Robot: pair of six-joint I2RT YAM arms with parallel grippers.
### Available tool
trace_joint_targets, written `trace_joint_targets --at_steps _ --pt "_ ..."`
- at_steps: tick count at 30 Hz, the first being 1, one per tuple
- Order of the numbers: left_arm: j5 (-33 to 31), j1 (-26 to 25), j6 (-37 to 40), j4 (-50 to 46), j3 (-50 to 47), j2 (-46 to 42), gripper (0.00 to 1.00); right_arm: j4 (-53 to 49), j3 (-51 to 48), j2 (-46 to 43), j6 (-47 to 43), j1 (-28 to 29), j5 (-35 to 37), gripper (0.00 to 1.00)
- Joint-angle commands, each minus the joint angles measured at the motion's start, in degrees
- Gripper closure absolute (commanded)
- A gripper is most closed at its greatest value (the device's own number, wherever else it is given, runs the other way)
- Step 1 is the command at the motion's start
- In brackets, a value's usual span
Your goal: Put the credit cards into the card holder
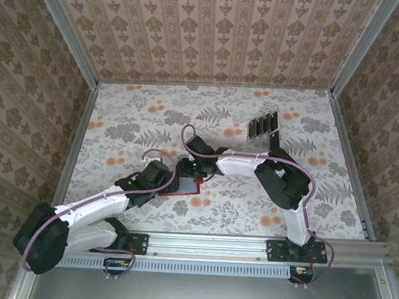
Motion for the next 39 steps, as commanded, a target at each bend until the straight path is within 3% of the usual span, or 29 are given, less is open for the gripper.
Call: trace_joint_targets --at_steps 1,10,18,29,33,39 --pt "0.7 -1.6 2.0 3.3 -0.5 0.2 0.0 -2.4 -1.8 1.3 2.5 -0.1 0.4 0.56" --pt "-0.3 -4.4 2.4 6.2 0.5 3.9 0.0 -2.1 -2.1 1.3 3.4 -0.2 0.2 0.56" --pt "-10.1 -5.9 -4.3 -9.5 4.2 3.2 0.0 -2.0 -2.8 0.7 3.8 -0.4 0.4 0.56" --pt "-2.6 -6.4 -0.7 -0.5 -3.9 -8.4 0.0 -1.4 -3.4 0.8 4.2 -0.6 0.1 0.56" --pt "1.3 -6.4 -0.2 3.1 -4.5 -6.4 0.0 -1.1 -3.5 0.8 4.2 -0.7 -0.1 0.56" --pt "0.0 -6.5 0.3 5.4 -2.3 -1.0 0.0 -0.8 -3.6 0.9 4.5 -0.6 -0.2 0.56"
